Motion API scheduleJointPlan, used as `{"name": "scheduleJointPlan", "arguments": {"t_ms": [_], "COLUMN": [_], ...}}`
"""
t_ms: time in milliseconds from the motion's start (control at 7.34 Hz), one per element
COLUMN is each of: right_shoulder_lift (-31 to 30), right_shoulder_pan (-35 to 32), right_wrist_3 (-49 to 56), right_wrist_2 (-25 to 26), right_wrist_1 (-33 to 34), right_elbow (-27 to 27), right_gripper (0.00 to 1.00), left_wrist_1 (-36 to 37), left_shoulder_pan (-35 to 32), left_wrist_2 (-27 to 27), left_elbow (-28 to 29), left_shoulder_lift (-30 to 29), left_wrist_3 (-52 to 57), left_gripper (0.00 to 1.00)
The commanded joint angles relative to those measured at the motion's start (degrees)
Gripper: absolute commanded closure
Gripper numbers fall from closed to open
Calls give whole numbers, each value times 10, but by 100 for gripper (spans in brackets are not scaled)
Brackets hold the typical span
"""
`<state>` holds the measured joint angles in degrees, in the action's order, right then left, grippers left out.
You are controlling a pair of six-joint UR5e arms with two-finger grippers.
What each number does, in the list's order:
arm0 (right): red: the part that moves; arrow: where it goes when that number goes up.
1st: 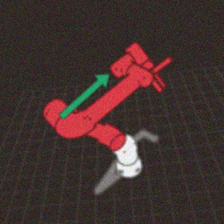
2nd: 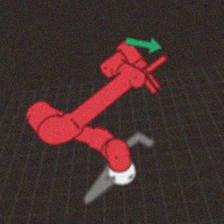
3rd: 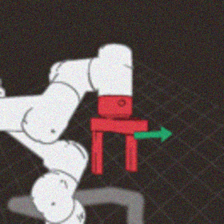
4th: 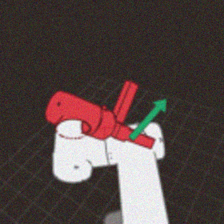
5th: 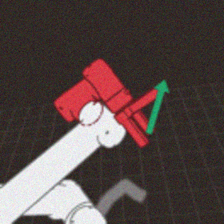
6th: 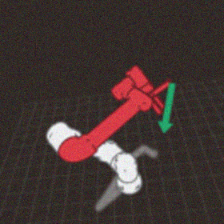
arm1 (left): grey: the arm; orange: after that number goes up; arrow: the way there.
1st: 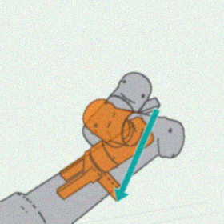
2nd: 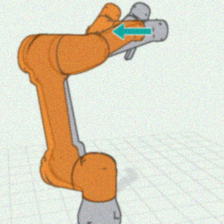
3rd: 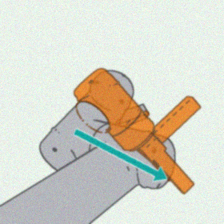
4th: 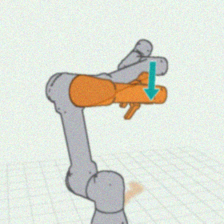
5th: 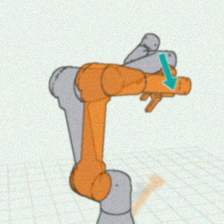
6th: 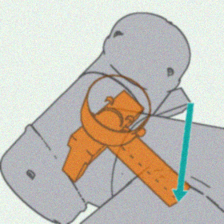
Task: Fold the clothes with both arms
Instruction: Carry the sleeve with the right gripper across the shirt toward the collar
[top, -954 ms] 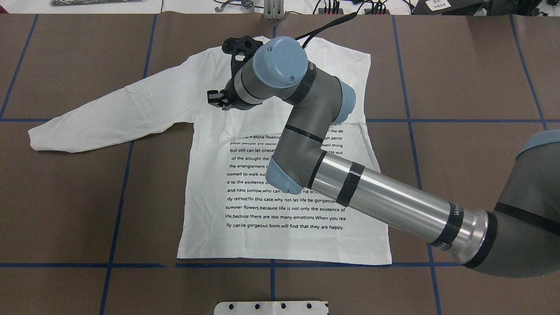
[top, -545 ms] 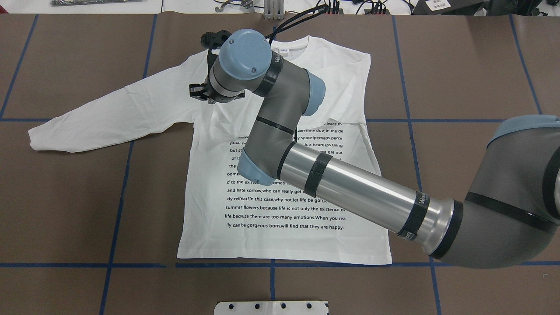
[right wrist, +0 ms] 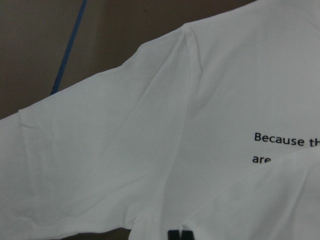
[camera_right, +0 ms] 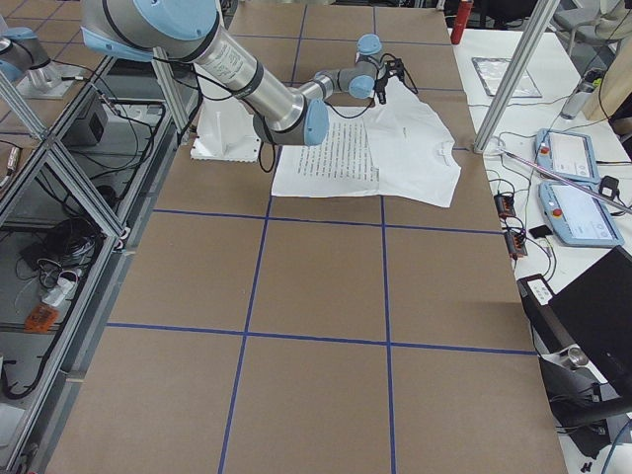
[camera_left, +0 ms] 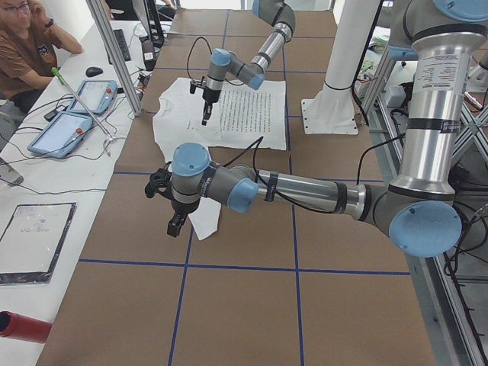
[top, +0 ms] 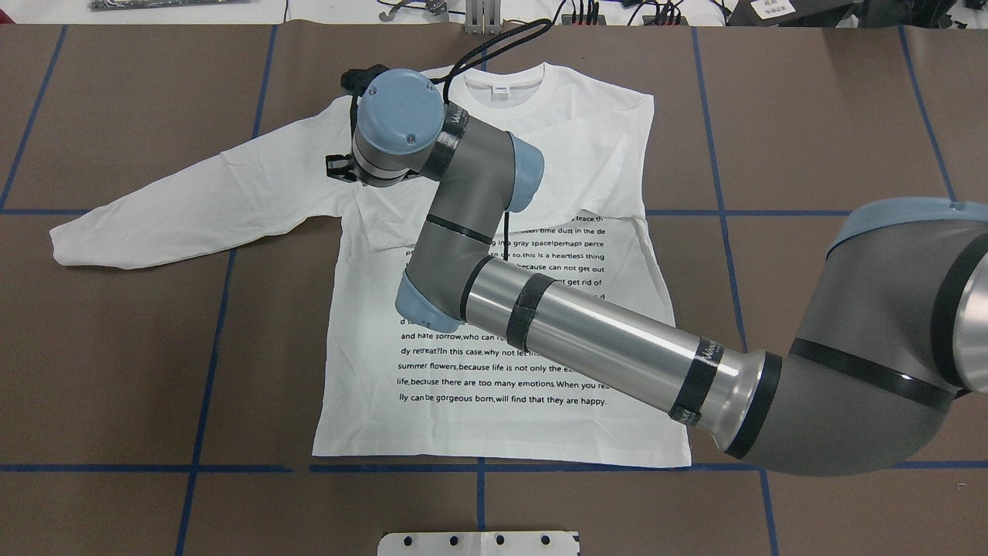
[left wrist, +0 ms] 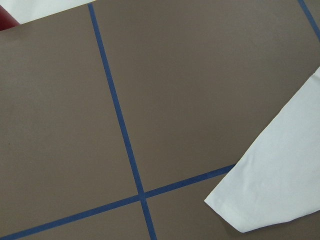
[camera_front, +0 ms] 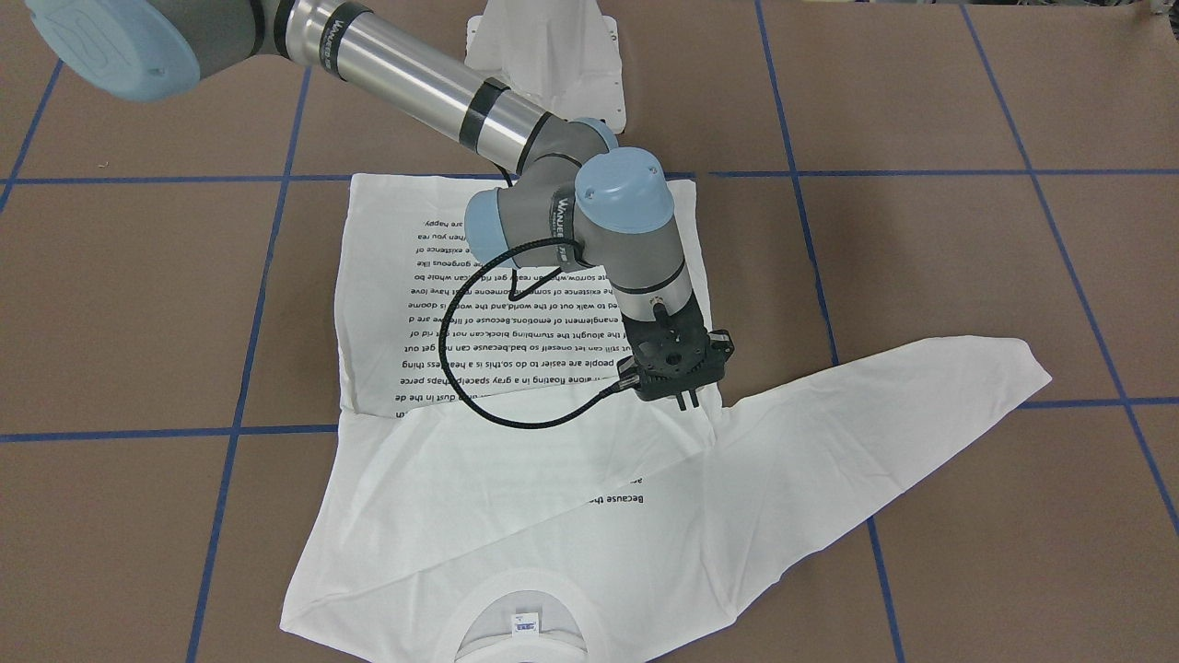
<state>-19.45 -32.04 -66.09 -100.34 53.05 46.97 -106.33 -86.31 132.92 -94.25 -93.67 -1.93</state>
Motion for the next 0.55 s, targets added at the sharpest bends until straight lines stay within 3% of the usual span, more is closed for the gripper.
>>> {"name": "scheduleJointPlan", "arguments": {"t_ms": [0,136,273,409], "right_shoulder_lift": [12,3,-19,-55], "right_shoulder_pan": [4,3,0,-18], "right_wrist_3": [-8,-20,-26,-16], "right_wrist_2": [4,1,-2,-24], "right_wrist_1": [1,7,59,181], "right_elbow": [-1,14,65,160], "right_gripper": [0,0,0,0], "left_wrist_1": [0,-10,-59,-128], "left_shoulder_pan": [0,1,4,15], "left_wrist_2": [0,0,-2,-6], "left_elbow": [8,20,27,32], "left_shoulder_lift": [-4,-9,1,30], "left_wrist_3": [-5,-26,-79,-143], "left_gripper": [0,0,0,0]}}
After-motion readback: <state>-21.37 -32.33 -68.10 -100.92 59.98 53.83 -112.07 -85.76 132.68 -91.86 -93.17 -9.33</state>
